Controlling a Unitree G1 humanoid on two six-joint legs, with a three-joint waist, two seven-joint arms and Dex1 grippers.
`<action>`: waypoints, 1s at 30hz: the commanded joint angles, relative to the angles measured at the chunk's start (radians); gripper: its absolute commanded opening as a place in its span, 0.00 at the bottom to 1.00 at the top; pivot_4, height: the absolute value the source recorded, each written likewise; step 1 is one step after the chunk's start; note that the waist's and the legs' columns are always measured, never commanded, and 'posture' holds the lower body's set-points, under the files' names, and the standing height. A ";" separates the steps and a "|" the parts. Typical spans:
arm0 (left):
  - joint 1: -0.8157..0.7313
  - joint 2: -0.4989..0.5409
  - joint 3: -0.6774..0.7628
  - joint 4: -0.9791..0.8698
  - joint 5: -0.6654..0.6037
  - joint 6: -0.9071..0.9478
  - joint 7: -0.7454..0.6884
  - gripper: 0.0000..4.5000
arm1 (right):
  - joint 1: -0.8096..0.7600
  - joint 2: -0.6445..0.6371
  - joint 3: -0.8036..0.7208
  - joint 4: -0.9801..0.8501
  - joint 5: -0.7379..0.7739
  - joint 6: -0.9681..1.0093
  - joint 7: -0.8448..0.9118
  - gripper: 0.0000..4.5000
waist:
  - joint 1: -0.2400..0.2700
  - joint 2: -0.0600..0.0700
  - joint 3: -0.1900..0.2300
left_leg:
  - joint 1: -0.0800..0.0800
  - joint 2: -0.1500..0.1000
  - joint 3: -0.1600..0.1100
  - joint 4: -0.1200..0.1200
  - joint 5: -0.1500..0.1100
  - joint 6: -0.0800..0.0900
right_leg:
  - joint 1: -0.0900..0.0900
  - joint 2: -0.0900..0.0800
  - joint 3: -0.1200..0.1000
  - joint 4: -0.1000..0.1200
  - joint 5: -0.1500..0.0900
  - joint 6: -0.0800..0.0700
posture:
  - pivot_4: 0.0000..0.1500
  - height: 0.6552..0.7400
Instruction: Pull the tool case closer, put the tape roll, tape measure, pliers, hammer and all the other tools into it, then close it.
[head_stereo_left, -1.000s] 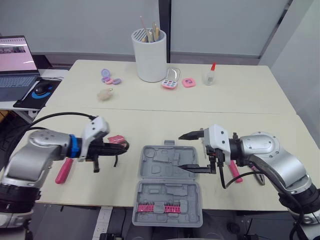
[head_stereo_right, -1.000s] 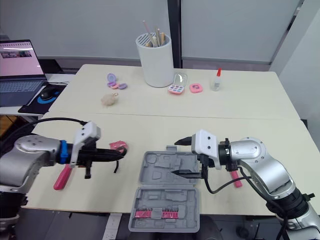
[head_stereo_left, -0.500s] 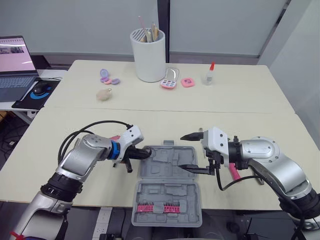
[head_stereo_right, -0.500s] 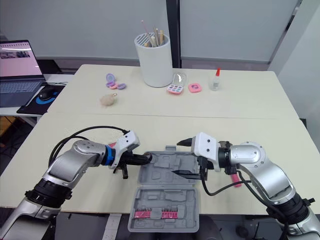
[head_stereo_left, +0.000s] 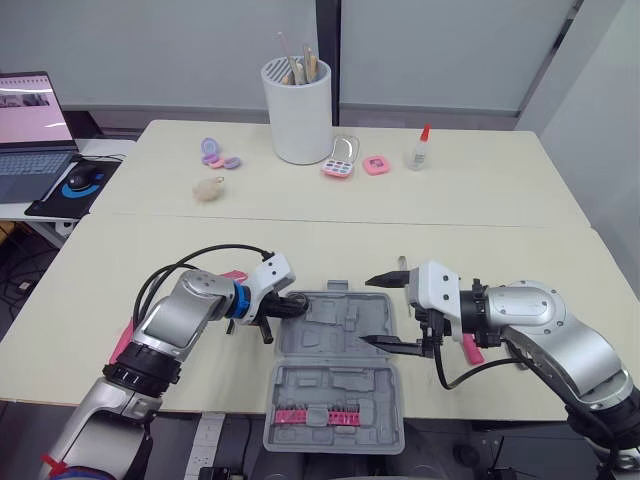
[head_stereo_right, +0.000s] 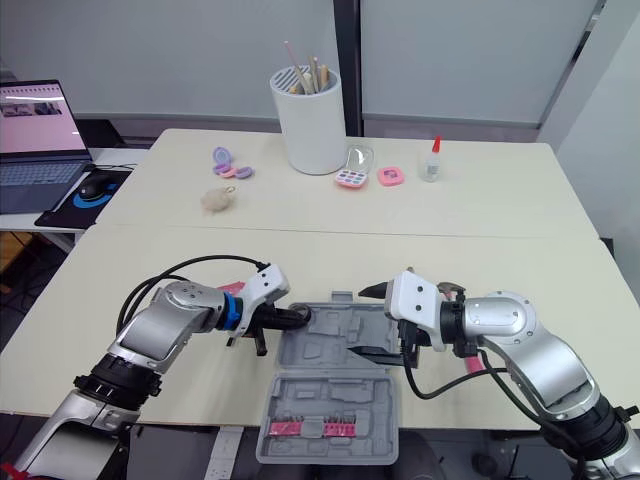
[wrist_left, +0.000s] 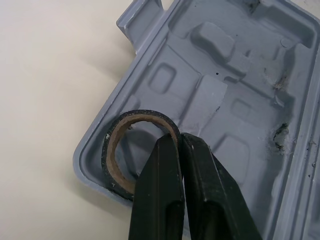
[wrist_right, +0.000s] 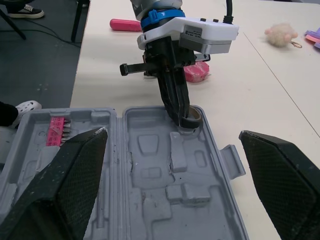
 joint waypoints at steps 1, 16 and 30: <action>-0.017 -0.009 0.000 0.005 0.015 -0.019 0.004 0.00 | 0.003 -0.006 -0.033 -0.038 0.017 -0.004 -0.006 1.00 | 0.000 0.000 0.000 | 0.000 0.000 0.000 0.000 0.000 0.000 | 0.000 0.000 0.000 0.000 0.000 0.000 | 1.00 1.00; -0.016 -0.035 -0.011 0.040 0.055 -0.040 0.001 0.00 | 0.001 -0.003 -0.035 -0.028 0.016 -0.005 -0.006 1.00 | 0.000 0.000 0.000 | 0.000 0.000 0.000 0.000 0.000 0.000 | 0.000 0.000 0.000 0.000 0.000 0.000 | 1.00 1.00; -0.021 -0.008 0.014 -0.009 0.057 -0.046 -0.015 0.37 | -0.011 0.003 -0.028 -0.004 0.005 -0.024 -0.003 1.00 | 0.000 0.000 0.000 | 0.000 0.000 0.000 0.000 0.000 0.000 | 0.000 0.000 0.000 0.000 0.000 0.000 | 1.00 1.00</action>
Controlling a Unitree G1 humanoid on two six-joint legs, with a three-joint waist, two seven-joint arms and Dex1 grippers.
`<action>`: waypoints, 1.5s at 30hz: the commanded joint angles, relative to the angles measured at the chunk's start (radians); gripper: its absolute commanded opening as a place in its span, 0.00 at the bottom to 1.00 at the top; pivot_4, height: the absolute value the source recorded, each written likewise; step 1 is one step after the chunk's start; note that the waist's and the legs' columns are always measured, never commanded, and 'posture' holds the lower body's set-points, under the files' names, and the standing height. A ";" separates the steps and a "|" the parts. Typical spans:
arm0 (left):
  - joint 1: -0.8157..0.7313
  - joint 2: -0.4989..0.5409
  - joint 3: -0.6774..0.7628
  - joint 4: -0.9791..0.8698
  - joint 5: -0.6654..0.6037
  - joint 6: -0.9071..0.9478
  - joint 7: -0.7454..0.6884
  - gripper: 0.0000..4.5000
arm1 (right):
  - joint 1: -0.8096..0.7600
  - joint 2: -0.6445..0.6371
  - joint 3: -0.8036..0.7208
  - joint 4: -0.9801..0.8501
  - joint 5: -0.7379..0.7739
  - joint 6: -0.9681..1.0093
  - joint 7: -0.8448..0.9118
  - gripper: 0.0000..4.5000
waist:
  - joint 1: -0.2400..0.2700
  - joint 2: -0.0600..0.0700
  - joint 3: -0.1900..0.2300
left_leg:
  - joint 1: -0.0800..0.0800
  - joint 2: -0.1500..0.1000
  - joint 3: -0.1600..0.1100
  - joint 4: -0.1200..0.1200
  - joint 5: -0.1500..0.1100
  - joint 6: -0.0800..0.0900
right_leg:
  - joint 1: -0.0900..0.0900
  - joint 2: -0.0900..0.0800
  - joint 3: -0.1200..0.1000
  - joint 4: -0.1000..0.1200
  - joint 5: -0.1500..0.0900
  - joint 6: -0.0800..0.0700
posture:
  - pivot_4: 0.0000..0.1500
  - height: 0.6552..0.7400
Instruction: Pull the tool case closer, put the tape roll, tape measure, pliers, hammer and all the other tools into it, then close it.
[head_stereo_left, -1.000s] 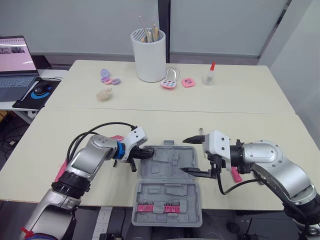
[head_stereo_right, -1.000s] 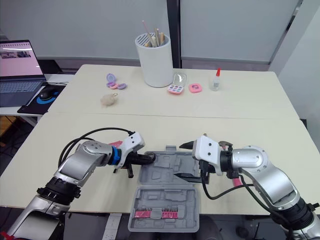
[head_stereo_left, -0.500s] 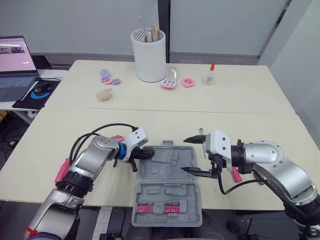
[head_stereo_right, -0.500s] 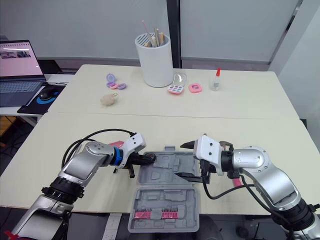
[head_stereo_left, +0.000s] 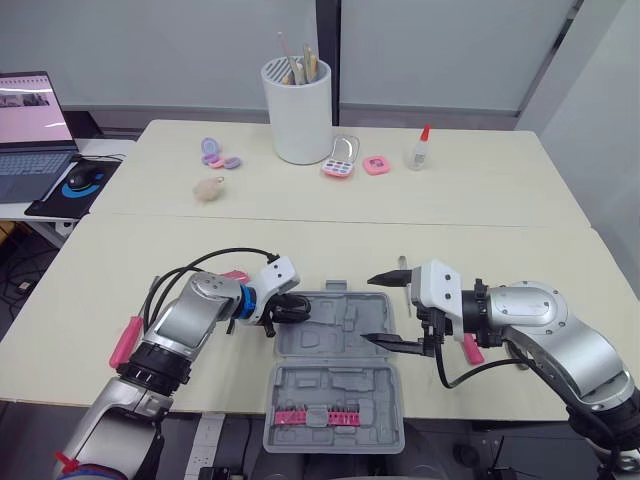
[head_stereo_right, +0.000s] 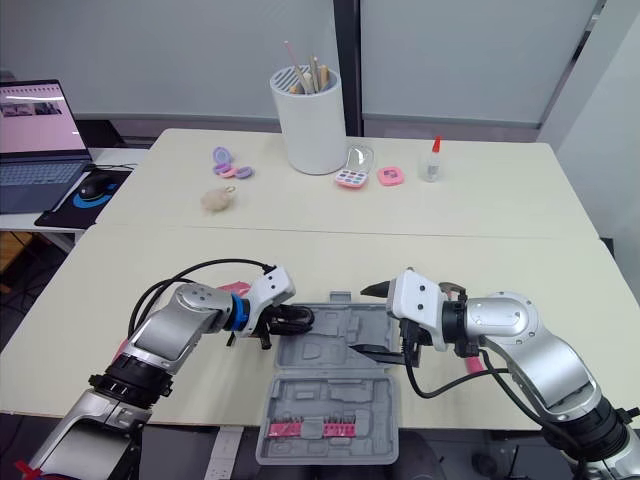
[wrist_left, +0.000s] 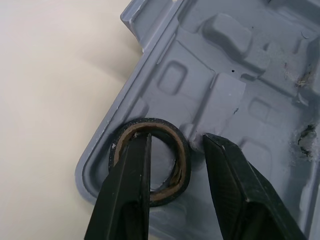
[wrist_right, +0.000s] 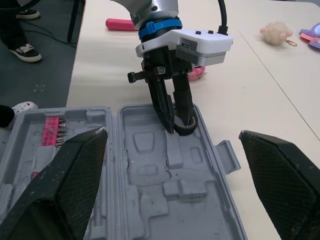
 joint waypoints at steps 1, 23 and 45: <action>-0.019 0.027 0.022 -0.063 -0.009 0.010 -0.016 0.37 | -0.018 0.004 -0.017 -0.006 0.007 -0.023 0.003 1.00 | 0.000 0.000 0.000 | 0.000 0.000 0.000 0.000 0.000 0.000 | 0.000 0.000 0.000 0.000 0.000 0.000 | 1.00 1.00; 0.248 -0.137 0.291 0.000 -0.091 -0.448 0.206 0.37 | -0.029 -0.009 -0.019 0.038 0.000 -0.065 0.032 1.00 | 0.005 0.000 0.000 | 0.000 -0.001 -0.001 0.001 0.000 0.000 | 0.001 -0.002 -0.001 0.000 0.000 0.001 | 1.00 1.00; 0.217 -0.185 0.217 0.150 -0.010 -0.533 0.220 0.37 | 0.009 -0.038 -0.055 0.096 -0.016 -0.119 0.039 1.00 | 0.004 0.000 -0.001 | 0.004 -0.001 -0.001 0.002 0.000 0.000 | 0.006 -0.002 -0.002 -0.001 0.001 0.001 | 1.00 1.00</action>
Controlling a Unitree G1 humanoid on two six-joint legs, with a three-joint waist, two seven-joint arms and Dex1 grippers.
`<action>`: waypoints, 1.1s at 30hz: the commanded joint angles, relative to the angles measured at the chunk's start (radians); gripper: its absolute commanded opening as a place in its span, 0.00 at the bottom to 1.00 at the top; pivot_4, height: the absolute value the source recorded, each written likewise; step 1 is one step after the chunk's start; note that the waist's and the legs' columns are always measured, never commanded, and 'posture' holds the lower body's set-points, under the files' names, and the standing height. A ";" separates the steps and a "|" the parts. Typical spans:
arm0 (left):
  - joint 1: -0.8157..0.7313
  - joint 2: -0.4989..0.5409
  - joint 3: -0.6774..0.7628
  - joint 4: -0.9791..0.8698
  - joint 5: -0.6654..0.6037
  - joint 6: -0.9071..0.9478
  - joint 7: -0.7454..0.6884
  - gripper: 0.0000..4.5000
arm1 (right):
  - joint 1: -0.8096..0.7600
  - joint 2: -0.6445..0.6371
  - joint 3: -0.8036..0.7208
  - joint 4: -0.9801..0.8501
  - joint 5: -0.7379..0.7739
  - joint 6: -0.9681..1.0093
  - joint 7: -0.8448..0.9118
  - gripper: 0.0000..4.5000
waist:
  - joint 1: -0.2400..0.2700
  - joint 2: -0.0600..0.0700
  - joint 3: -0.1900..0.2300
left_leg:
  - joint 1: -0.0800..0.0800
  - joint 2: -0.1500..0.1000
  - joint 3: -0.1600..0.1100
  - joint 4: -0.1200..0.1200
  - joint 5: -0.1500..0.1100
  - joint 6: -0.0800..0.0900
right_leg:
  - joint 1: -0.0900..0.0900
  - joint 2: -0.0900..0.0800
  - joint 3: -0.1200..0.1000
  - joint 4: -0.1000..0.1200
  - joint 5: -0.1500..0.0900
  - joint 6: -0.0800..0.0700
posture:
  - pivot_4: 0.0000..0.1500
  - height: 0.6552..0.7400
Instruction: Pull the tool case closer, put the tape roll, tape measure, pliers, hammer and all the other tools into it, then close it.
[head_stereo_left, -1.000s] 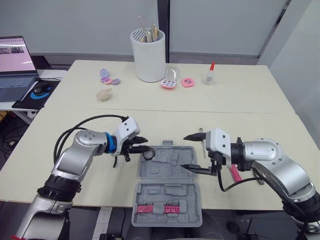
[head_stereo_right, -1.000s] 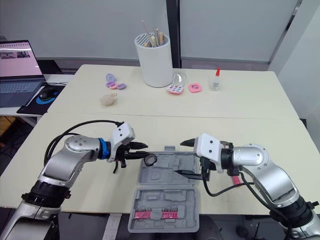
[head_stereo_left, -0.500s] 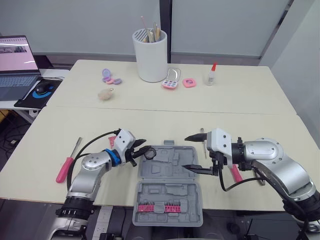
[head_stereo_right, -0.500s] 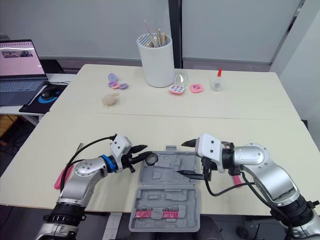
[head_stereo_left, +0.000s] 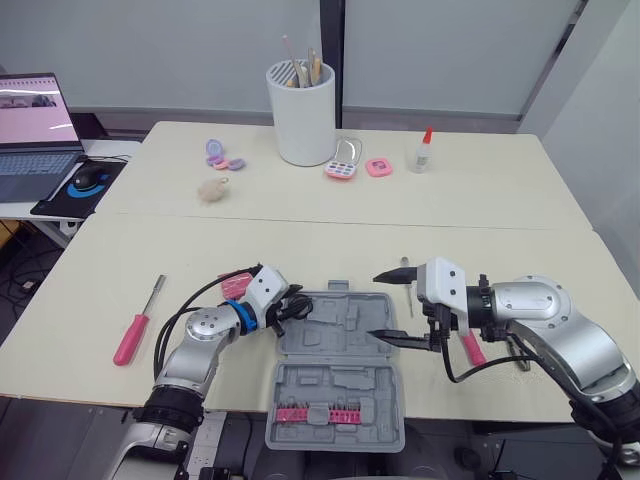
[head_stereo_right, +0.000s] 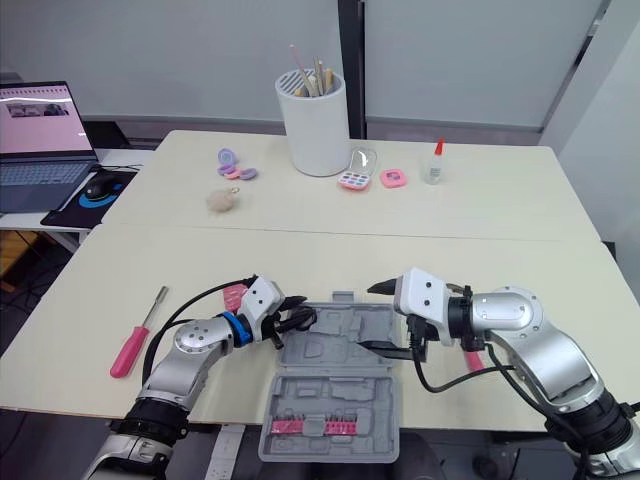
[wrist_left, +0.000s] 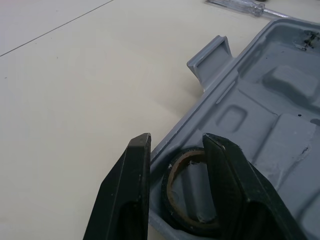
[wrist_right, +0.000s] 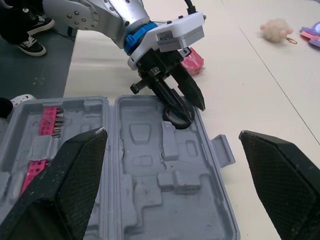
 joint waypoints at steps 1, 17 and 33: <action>0.013 0.020 0.027 -0.055 -0.048 0.021 -0.039 0.37 | 0.005 -0.011 -0.050 0.027 -0.011 -0.051 -0.001 1.00 | -0.001 0.000 0.000 | 0.000 0.000 0.000 0.000 0.000 0.000 | 0.000 0.000 0.000 0.000 0.000 0.000 | 1.00 1.00; 0.100 0.568 0.498 -0.170 -0.416 0.442 -0.353 0.83 | 0.028 -0.225 -0.414 0.384 0.101 -0.111 0.182 1.00 | -0.007 0.001 0.002 | -0.002 0.001 0.003 -0.003 0.000 0.000 | -0.005 0.000 0.001 -0.001 0.000 0.000 | 1.00 1.00; 0.209 0.794 0.671 0.380 -0.327 0.309 -0.452 0.99 | 0.108 -0.364 -0.569 0.792 0.064 -0.195 0.267 1.00 | -0.006 0.003 0.003 | -0.002 0.002 0.008 -0.003 0.000 0.000 | -0.007 -0.003 0.003 -0.001 0.000 -0.001 | 1.00 1.00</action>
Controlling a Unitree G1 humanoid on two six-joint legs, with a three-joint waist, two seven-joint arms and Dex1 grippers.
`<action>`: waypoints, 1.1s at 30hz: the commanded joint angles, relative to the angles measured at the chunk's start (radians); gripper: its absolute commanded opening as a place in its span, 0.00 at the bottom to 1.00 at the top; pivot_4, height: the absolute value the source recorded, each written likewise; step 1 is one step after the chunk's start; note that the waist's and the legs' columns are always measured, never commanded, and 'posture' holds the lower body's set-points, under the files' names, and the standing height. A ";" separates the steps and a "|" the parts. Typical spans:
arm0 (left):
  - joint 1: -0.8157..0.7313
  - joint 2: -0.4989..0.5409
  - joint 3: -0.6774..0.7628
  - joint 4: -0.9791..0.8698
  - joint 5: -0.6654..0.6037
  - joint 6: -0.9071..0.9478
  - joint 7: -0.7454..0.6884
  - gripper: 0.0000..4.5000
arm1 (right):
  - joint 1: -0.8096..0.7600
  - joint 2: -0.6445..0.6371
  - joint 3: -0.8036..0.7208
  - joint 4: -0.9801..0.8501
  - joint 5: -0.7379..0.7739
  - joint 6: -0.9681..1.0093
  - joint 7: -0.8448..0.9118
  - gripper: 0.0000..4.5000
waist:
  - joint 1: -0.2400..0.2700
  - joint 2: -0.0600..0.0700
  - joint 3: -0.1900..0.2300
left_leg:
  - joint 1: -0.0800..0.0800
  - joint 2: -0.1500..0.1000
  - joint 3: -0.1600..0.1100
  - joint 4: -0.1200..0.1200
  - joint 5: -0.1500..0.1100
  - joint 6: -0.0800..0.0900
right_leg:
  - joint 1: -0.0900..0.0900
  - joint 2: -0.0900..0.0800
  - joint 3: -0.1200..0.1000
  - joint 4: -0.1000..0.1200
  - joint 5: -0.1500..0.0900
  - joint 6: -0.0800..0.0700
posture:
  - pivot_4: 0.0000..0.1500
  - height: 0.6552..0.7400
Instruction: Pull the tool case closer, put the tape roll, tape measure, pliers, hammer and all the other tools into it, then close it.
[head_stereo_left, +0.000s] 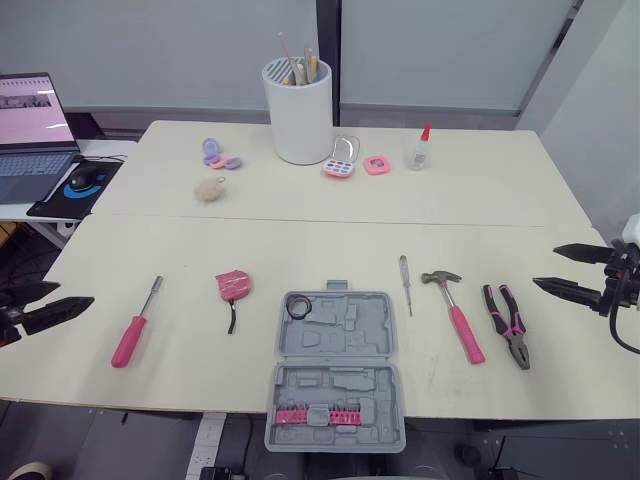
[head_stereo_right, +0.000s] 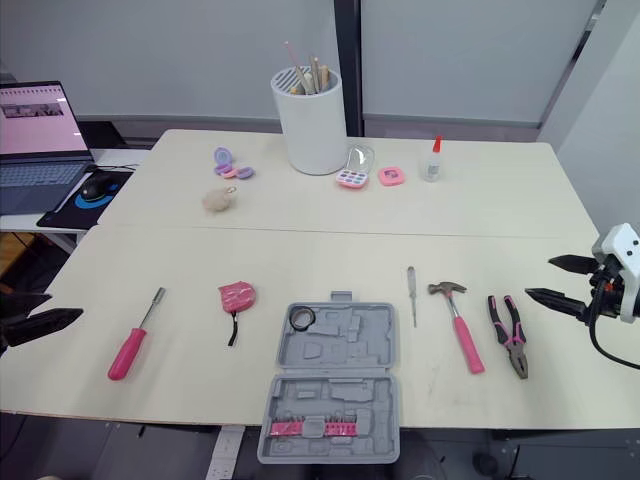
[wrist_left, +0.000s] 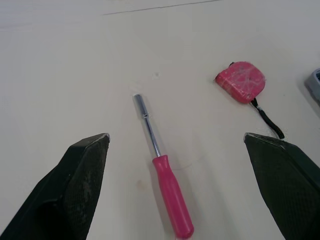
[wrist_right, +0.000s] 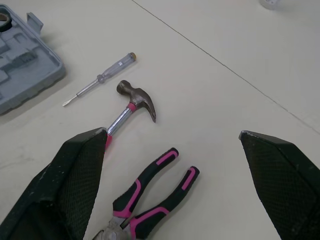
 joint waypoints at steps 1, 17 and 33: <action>0.003 0.036 0.040 0.024 0.010 -0.032 0.001 0.99 | 0.014 -0.030 -0.051 0.034 -0.018 -0.048 0.005 1.00 | 0.000 0.000 0.000 | 0.000 0.000 0.000 0.000 0.000 0.000 | 0.000 0.000 0.000 0.000 0.000 0.000 | 1.00 1.00; -0.010 0.028 0.027 0.013 0.019 -0.033 0.006 0.99 | 0.017 -0.014 -0.055 -0.040 -0.013 -0.010 -0.029 1.00 | -0.001 0.000 0.000 | 0.000 0.000 0.000 -0.001 0.000 0.000 | 0.000 0.000 0.000 0.000 0.000 0.000 | 1.00 1.00; -0.025 0.029 0.020 0.035 0.036 -0.066 0.016 0.99 | 0.034 0.005 -0.044 -0.018 -0.036 -0.075 -0.041 1.00 | -0.001 0.000 0.000 | 0.000 0.000 0.001 -0.001 0.000 0.000 | 0.000 0.000 0.000 0.001 0.000 0.000 | 1.00 1.00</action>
